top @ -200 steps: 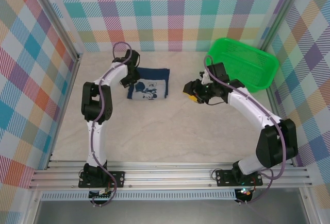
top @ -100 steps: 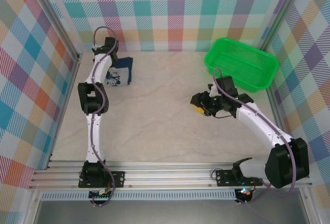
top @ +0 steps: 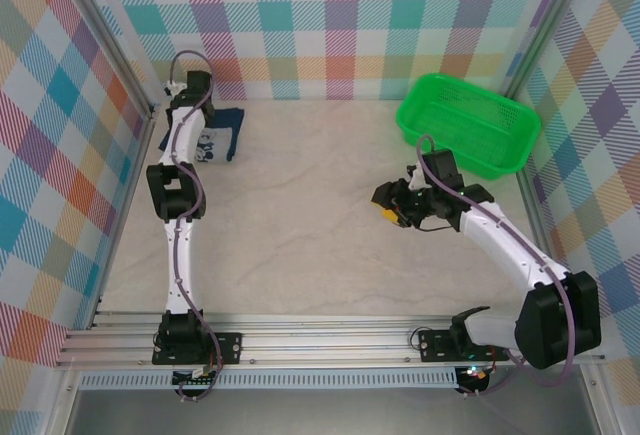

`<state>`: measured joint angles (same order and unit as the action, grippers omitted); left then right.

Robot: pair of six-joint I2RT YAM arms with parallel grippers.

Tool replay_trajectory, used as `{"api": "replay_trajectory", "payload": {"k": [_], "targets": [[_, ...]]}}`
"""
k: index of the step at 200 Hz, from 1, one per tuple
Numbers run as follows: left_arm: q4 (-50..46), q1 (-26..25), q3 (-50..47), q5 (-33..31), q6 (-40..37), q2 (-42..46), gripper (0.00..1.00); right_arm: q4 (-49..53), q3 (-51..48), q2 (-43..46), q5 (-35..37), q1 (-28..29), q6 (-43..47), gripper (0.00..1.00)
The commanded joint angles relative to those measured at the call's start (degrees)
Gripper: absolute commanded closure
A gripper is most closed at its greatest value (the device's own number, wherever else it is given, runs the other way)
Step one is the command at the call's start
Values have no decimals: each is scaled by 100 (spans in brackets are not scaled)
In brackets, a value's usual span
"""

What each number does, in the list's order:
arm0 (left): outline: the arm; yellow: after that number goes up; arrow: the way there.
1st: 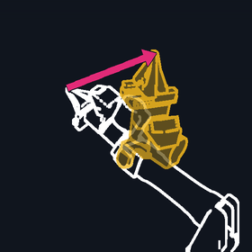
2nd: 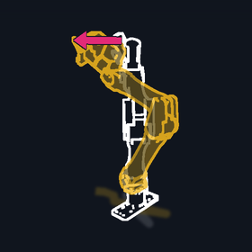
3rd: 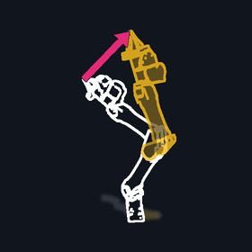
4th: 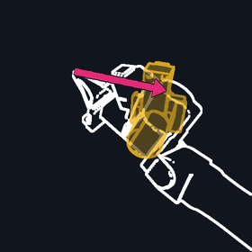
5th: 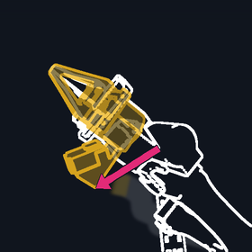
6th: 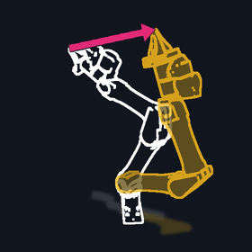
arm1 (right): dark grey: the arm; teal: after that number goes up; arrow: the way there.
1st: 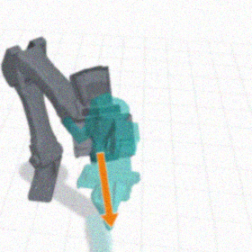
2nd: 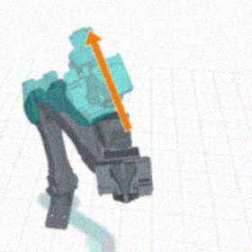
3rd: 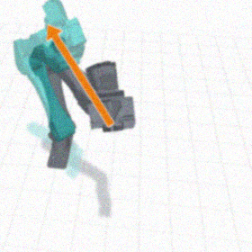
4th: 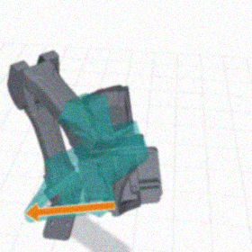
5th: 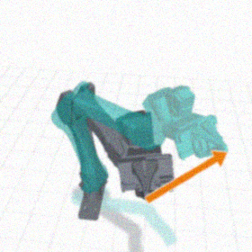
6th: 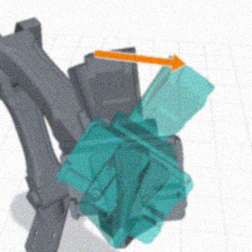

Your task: Fold and stack the t-shirts

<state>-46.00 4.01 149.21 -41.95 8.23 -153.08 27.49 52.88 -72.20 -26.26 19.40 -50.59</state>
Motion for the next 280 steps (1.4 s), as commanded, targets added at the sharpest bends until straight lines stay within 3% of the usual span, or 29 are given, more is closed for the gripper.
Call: {"api": "replay_trajectory", "payload": {"k": [1,15,31,60,84,97,104,106,109,112,119,123,126,144,177,192,204,227,262,272,280], "targets": [[8,308,192,236,276,28,81,44,188,-134,-115,-42,21,53],[-35,336,190,296,409,61,58,69,289,-186,-147,-44,72,53],[-72,337,239,345,515,139,47,109,386,-209,-183,-41,122,53],[-348,256,531,184,1175,475,40,354,497,-74,75,-51,308,51],[-863,61,499,-88,2066,1140,37,726,674,148,623,-176,550,44],[-891,-144,239,-107,2178,1660,37,872,809,291,942,-263,695,38],[-771,-268,-77,-31,2173,2020,36,943,904,364,1109,-278,819,32],[-724,-300,-193,8,2167,2129,36,971,936,382,1161,-279,857,24],[-626,-355,-386,95,2161,2316,35,988,976,409,1228,-285,923,4],[-505,-390,-566,222,2137,2513,35,1018,1026,429,1290,-287,989,0],[-163,-453,-1213,583,2090,3014,27,1117,1152,467,1446,-294,1135,0],[68,-482,-1555,826,2076,3327,4,1167,1216,502,1540,-296,1200,0],[287,-496,-1898,1047,2043,3576,0,1203,1259,526,1613,-296,1252,0],[1589,-500,-3924,2468,2060,5004,0,1172,1365,854,1903,-313,1515,0],[1819,-558,-5937,3634,2236,6805,0,957,1409,1640,2263,-306,1928,0],[1880,-582,-6859,3884,2152,7682,0,1000,1411,1949,2566,-305,1985,0],[1669,-628,-7484,3711,1987,8393,0,857,1288,2217,2596,-312,2141,0],[940,-867,-8155,2765,1680,9584,0,25,683,2730,2149,-314,2440,0],[92,-1014,-9104,1121,1988,11056,0,-1240,-234,3418,1530,-314,2110,0],[-173,-1013,-9312,948,1942,11278,0,-1037,-323,3579,1866,-308,1959,0],[-51,-1012,-9600,1311,1512,11454,0,-640,-385,3699,2480,-309,1837,0]]}}
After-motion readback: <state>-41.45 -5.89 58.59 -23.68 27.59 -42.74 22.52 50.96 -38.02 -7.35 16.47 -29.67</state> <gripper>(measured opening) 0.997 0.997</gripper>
